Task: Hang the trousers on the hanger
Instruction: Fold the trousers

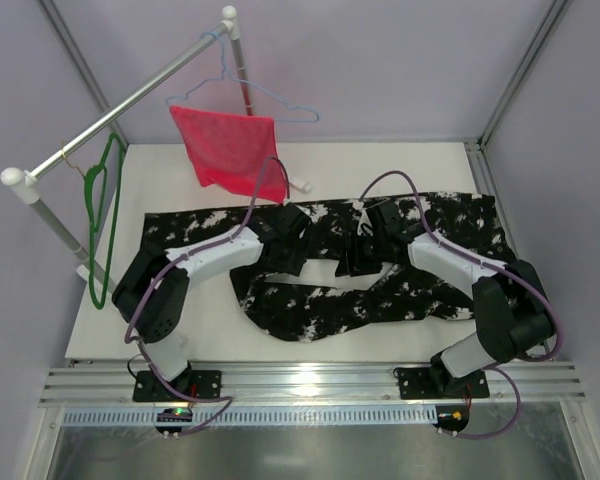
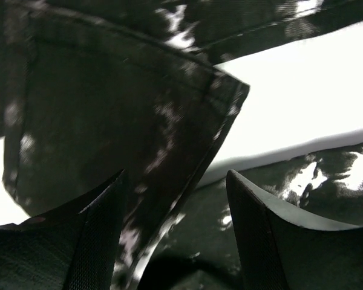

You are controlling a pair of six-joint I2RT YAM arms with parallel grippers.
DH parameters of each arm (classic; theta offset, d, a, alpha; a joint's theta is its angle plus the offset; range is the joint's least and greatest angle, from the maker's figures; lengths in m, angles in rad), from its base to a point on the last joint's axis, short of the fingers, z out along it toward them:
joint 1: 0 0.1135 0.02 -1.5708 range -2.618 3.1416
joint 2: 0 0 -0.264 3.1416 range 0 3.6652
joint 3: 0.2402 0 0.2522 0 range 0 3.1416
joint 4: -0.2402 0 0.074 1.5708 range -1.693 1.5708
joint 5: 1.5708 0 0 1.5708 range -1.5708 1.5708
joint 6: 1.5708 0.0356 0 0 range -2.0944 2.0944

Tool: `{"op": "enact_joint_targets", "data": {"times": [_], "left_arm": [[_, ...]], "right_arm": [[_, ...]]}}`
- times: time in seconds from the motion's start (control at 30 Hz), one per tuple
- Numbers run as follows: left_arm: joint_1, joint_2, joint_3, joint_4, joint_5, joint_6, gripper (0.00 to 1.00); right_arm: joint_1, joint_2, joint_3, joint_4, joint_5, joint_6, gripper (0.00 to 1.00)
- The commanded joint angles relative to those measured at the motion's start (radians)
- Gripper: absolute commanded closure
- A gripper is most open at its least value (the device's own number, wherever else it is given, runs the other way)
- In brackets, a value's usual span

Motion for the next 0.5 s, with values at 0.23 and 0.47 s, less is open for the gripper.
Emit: {"op": "enact_joint_targets", "data": {"times": [0.23, 0.47], "left_arm": [[-0.016, 0.179, 0.158, -0.011, -0.071, 0.048, 0.60], [-0.012, 0.021, 0.215, -0.137, -0.217, -0.118, 0.99]], "right_arm": [[0.000, -0.088, -0.021, 0.048, 0.061, 0.035, 0.47], [0.000, -0.075, -0.002, 0.048, 0.031, -0.015, 0.45]]}}
